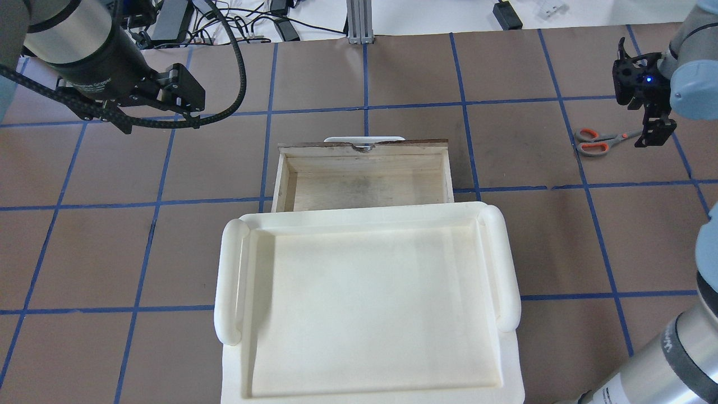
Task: Put scissors in drawer and close it
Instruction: 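Lower the right gripper over the scissors handles and align with them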
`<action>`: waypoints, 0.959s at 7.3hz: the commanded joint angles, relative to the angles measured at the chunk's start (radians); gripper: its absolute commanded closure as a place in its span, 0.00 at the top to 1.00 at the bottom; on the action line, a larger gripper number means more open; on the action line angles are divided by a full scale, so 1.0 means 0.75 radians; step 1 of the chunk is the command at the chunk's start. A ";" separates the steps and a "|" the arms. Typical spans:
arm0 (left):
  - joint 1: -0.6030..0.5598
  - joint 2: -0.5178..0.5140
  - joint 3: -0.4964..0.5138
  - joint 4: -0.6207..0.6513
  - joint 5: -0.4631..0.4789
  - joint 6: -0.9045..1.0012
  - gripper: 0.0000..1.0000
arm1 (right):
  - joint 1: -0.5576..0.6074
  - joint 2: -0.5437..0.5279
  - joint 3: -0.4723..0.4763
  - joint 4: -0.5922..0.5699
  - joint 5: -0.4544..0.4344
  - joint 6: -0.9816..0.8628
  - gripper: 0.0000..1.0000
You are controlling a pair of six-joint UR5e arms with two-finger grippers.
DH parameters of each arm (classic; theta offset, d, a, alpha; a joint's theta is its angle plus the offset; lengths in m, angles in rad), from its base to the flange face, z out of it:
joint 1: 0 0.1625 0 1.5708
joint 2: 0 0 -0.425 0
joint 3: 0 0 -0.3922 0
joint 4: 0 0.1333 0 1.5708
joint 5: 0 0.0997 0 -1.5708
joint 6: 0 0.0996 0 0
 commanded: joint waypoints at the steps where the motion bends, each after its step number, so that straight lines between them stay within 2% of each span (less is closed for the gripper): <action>1: 0.000 0.001 0.002 0.002 0.000 0.000 1.00 | 0.000 0.079 -0.008 -0.096 0.090 -0.215 1.00; 5: 0.000 -0.001 0.000 0.004 0.000 0.000 1.00 | -0.061 0.134 -0.013 -0.117 0.150 -0.504 1.00; 7: 0.000 -0.003 0.002 0.004 0.000 -0.004 1.00 | -0.084 0.165 -0.019 -0.159 0.151 -0.564 1.00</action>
